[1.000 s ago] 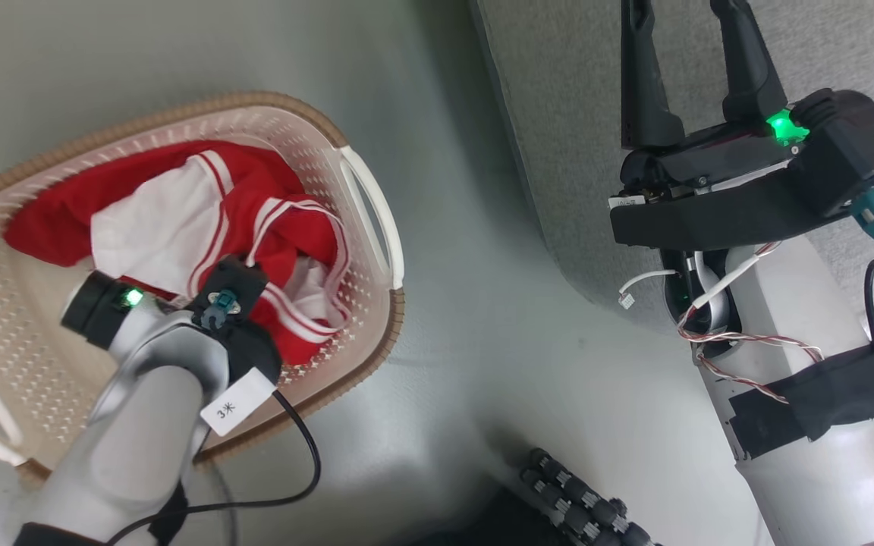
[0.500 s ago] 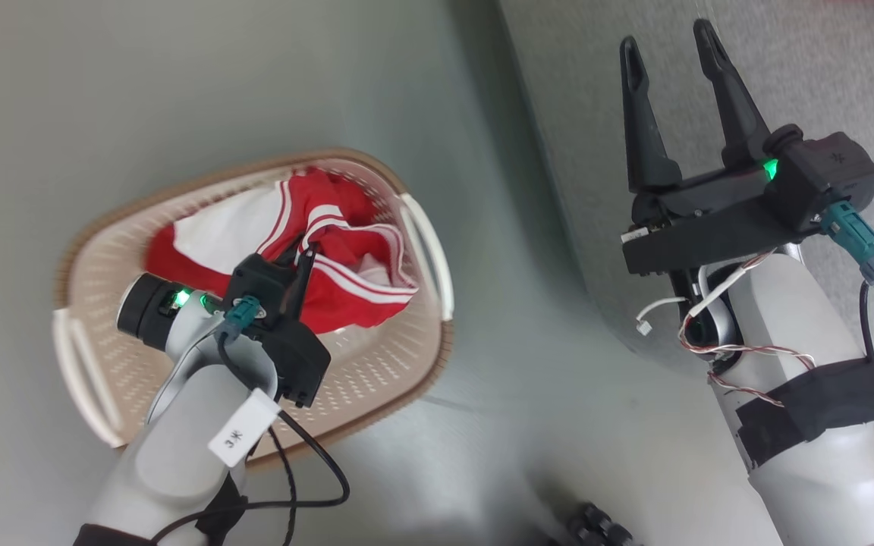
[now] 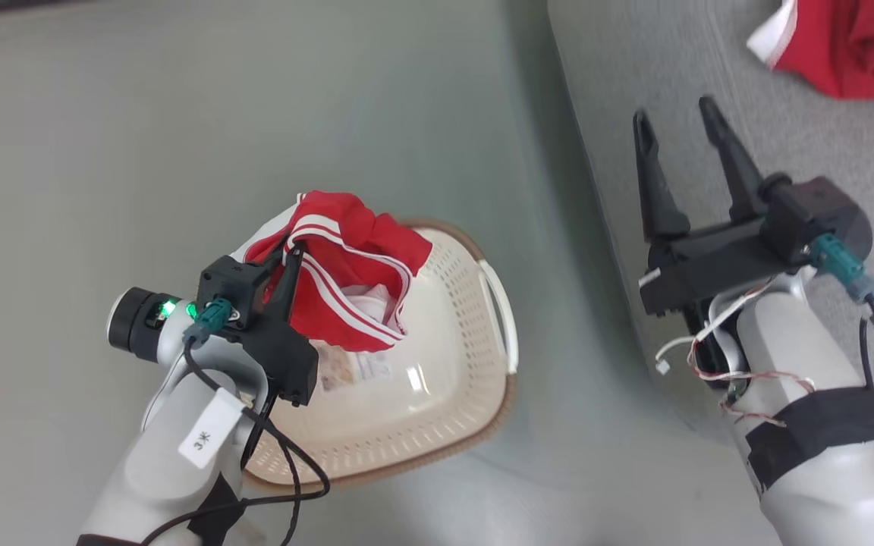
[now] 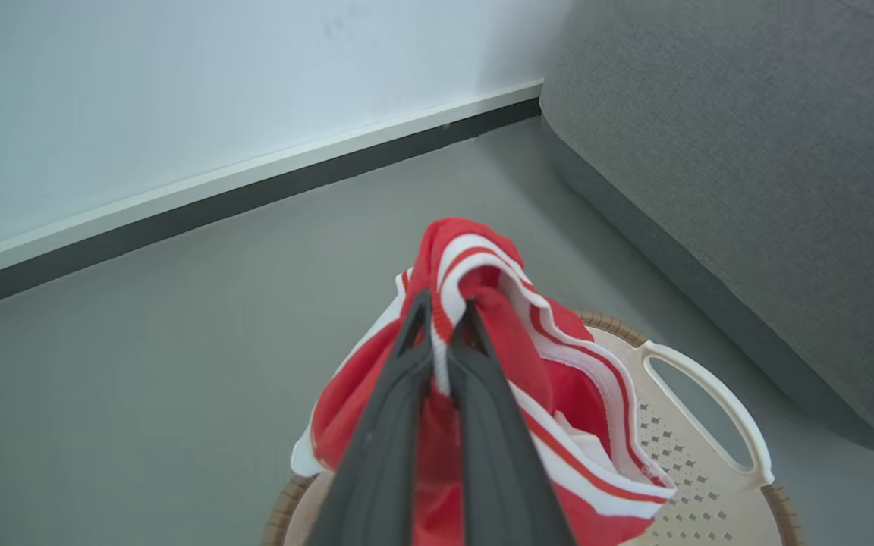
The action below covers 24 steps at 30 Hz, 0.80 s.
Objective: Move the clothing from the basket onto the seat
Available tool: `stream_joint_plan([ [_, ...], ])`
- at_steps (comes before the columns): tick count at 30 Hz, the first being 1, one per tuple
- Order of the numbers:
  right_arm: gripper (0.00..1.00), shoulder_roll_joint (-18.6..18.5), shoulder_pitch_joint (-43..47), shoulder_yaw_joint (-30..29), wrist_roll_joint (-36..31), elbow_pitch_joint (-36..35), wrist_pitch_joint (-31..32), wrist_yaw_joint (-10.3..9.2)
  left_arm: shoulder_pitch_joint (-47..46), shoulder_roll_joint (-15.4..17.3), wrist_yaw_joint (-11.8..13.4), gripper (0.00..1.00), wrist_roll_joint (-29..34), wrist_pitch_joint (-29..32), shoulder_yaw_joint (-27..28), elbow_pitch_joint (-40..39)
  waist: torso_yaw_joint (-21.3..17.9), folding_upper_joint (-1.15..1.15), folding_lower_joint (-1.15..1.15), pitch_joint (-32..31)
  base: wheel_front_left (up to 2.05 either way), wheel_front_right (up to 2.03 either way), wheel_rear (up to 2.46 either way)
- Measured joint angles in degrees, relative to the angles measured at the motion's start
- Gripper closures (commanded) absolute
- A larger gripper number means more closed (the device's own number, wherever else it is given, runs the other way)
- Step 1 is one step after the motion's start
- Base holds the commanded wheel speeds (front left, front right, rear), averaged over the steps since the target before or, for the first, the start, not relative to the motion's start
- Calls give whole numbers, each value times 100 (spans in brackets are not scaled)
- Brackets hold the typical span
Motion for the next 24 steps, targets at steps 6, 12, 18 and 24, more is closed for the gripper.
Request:
stream_joint_plan([
  [6,0,-10,136,-11,0,279,0,85,5,-7,-41,100,-125,-24,86,-1,246,0,0,-541,0,0,0],
  [12,0,-22,203,107,-42,614,0,187,221,30,-48,100,-221,-49,225,-14,467,0,-1,-1174,0,0,0],
  [18,0,-20,315,241,-123,891,1,286,470,89,-97,100,-274,-53,277,-42,620,-1,-1,-1712,0,0,0],
  [24,0,15,478,426,-136,1167,1,382,784,133,-98,100,-458,-53,377,-76,746,-1,-1,-2241,0,0,0],
])
